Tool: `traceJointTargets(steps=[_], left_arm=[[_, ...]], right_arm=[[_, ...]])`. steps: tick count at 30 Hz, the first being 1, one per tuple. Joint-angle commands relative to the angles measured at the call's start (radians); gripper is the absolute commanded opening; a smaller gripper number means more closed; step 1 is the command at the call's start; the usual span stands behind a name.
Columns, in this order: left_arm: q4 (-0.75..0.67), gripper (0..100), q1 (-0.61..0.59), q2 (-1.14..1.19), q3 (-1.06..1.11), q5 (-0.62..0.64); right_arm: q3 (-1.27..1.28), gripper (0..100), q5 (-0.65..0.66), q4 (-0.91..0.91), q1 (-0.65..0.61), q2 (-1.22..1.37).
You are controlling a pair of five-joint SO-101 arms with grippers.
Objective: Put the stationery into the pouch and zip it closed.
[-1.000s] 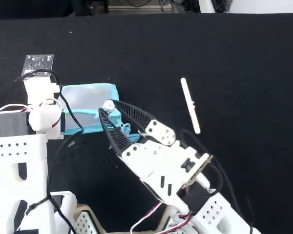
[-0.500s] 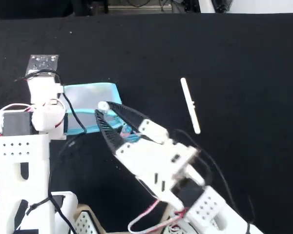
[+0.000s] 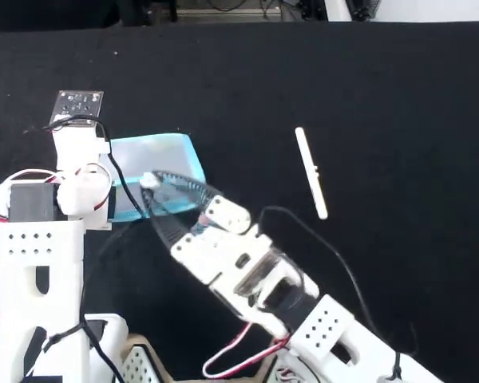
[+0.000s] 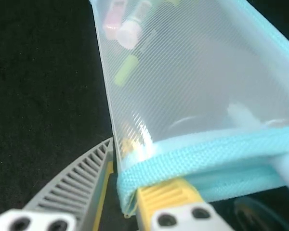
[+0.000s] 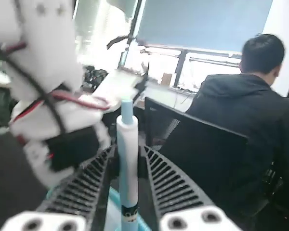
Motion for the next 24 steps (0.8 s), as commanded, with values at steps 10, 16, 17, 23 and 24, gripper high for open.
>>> traceJointTargets(steps=[10,16,17,23,24], left_arm=[[0.005,3,0.01,0.015,0.005,0.008],[0.005,3,0.01,0.015,0.005,0.008],[0.005,3,0.01,0.015,0.005,0.008],[0.006,3,0.01,0.015,0.005,0.008],[0.006,3,0.01,0.015,0.005,0.008]], right_arm=[[-0.038,1.3,0.117,0.187,-0.064,0.008],[-0.275,13.6,0.015,0.695,-0.061,0.008],[-0.312,15.9,-0.011,0.769,-0.061,0.008],[-0.492,18.0,-0.109,1.028,-0.06,0.007],[-0.513,18.0,-0.117,1.046,-0.054,0.007]])
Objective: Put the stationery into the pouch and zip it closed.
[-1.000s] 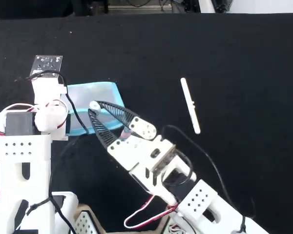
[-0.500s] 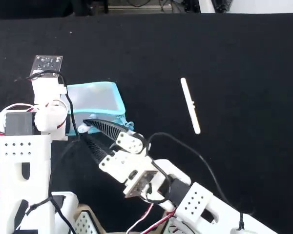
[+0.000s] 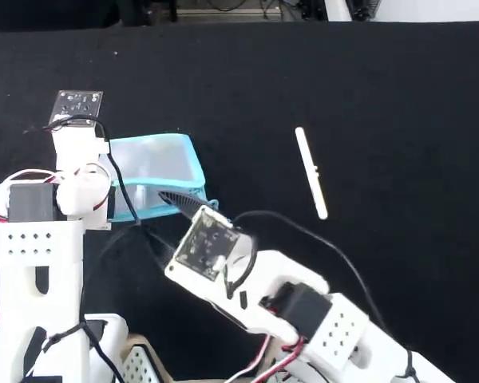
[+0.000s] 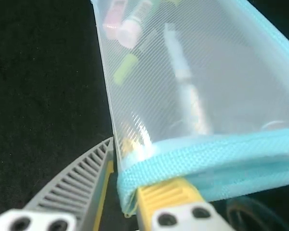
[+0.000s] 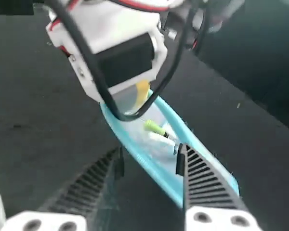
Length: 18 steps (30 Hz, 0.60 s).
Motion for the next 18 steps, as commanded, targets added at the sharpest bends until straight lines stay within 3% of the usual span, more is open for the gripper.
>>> traceJointTargets(steps=[1,6,11,15,18], left_arm=[[0.006,3,0.01,0.015,0.005,0.008],[0.006,3,0.01,0.015,0.005,0.008],[0.006,3,0.01,0.015,0.005,0.008],[0.006,3,0.01,0.015,0.005,0.008],[0.0,3,0.01,0.011,0.024,0.009]], right_arm=[[-0.139,18.0,-0.04,0.08,0.032,0.007],[-0.257,18.0,-0.124,0.173,0.183,0.007],[-0.461,18.0,-0.222,0.311,0.466,0.035],[-0.61,18.0,-0.245,0.396,0.666,0.163],[-0.723,18.0,-0.249,0.462,0.733,0.329]])
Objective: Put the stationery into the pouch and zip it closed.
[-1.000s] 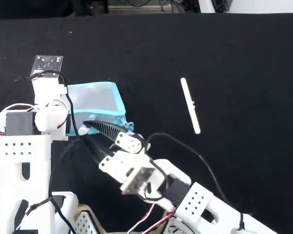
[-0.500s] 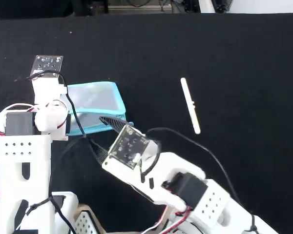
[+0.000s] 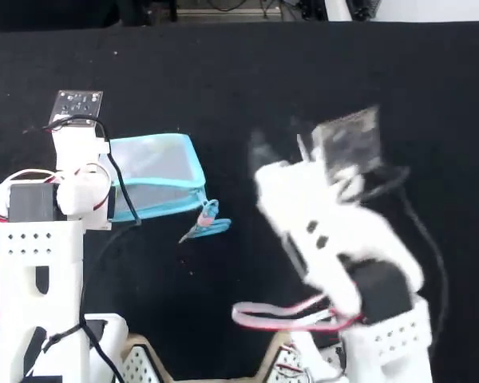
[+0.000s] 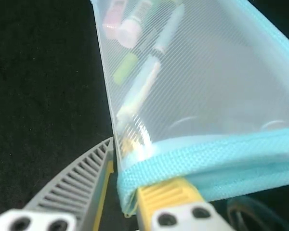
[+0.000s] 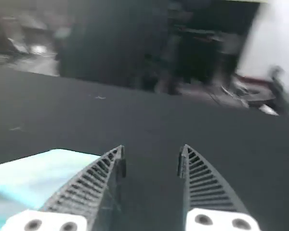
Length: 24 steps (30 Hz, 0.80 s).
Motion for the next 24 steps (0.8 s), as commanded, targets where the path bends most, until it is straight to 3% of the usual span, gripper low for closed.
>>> traceJointTargets(steps=[1,6,15,24], left_arm=[[0.0,3,0.01,0.009,0.025,0.008],[0.0,3,0.01,0.008,0.027,0.008],[0.0,3,0.012,0.008,0.028,0.006],[0.0,3,0.012,0.008,0.028,0.006]], right_arm=[[-0.174,18.0,-0.011,0.064,0.083,0.208],[-0.371,18.0,-0.003,0.132,0.095,0.579],[-0.872,18.2,-0.002,0.255,0.242,1.231],[-1.495,18.1,0.133,0.586,0.244,1.701]])
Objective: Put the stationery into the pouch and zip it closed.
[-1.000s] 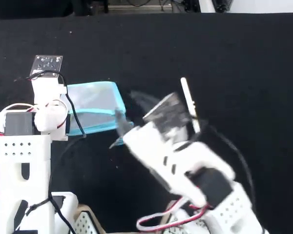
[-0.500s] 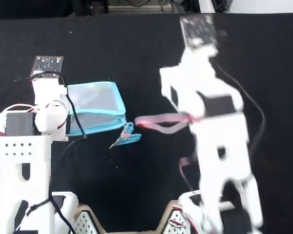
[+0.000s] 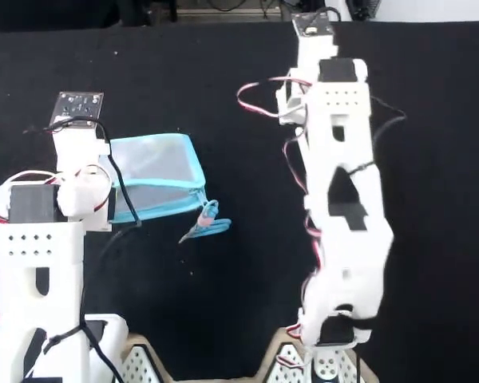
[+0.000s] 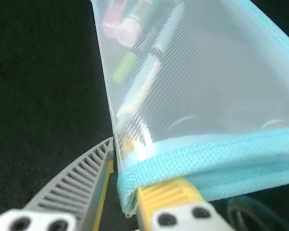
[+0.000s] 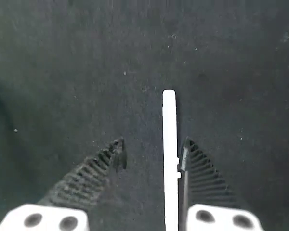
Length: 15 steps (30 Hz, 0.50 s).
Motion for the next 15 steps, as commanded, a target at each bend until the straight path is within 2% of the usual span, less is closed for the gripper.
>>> traceJointTargets(steps=[1,10,15], left_arm=[[0.0,3,0.012,0.009,0.015,0.006],[0.0,3,0.012,0.009,0.015,0.005],[0.0,3,0.012,0.009,0.015,0.003]], right_arm=[[-0.3,18.1,0.055,0.1,0.014,0.131],[-0.71,18.1,0.229,0.233,0.012,0.433],[-0.691,18.0,0.236,0.232,0.051,0.45]])
